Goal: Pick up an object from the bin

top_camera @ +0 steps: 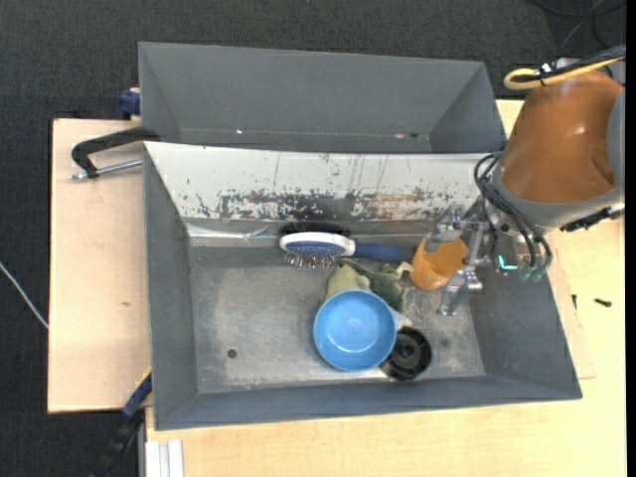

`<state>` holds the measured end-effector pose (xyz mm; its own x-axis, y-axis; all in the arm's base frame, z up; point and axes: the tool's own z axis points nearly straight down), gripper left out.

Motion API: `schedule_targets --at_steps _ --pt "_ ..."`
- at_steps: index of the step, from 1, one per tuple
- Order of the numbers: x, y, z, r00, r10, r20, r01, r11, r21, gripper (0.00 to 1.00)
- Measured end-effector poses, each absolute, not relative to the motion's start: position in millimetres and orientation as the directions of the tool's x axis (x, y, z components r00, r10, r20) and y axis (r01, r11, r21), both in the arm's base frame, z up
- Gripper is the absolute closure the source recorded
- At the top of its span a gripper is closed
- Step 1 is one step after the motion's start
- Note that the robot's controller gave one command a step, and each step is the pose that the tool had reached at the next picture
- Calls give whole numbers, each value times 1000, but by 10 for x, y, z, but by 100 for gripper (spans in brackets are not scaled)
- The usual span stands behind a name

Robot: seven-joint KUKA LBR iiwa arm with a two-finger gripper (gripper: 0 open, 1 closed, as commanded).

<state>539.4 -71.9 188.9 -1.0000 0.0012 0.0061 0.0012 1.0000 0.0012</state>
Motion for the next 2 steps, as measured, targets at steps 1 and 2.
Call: schedule_targets --at_steps 1,2 --pt "5894 -523 951 -984 -176 -14 -176 984 -4 0" --pt "5863 -525 909 -984 -178 1 -178 984 -2 100"
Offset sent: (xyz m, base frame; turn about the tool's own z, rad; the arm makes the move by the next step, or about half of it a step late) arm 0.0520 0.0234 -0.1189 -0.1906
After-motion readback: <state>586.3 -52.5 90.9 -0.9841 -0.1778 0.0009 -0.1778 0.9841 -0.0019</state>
